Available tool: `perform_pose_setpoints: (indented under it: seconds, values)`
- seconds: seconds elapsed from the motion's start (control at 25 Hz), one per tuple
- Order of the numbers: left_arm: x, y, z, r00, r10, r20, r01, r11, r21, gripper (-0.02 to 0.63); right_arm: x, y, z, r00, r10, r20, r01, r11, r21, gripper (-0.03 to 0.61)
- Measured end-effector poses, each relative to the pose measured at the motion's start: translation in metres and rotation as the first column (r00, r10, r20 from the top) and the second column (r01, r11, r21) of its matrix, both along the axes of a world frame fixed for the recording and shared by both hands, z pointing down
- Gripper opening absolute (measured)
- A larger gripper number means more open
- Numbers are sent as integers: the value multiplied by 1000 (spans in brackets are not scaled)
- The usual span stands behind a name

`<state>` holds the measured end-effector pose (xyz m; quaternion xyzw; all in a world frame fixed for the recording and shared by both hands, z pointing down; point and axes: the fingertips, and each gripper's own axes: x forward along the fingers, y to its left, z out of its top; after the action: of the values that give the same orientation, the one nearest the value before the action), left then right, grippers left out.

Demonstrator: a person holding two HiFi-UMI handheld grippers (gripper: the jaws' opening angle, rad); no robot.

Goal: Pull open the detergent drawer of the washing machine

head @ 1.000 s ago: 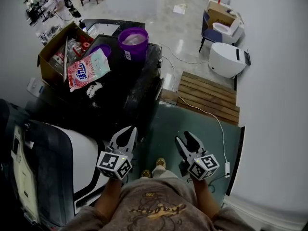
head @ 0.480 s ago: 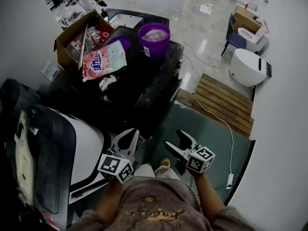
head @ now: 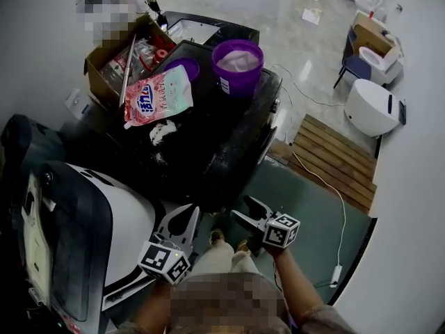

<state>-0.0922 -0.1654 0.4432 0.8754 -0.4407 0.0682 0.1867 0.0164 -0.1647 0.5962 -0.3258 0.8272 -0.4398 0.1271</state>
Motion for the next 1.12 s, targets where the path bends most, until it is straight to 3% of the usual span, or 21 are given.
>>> perform_pose_setpoints:
  seconds: [0.16,0.48,0.68,0.84,1.12]
  values:
    - [-6,-7,11,1000,-12,-4,12,1000,-23,21,-10,-13,24,999,-24,43,25,999,-36,407]
    - [-32,-11,26,997,-56,46,59,997,-55,21,-29,-43,45,958,-18,286,50,993,-106,411]
    - [-39,-12,32,995,-74,61,78,995,-67,21,-37,-58,30,937,-51,345,66,997,-35,410]
    - [-41,-16,36,994,-85,62,90,993,-75,21,-39,-62,42,924,-36,381,71,995,-77,410]
    - [-42,-19,39,994,-97,60,102,991,-83,21,-48,-71,30,899,-77,432,98,995,-27,408]
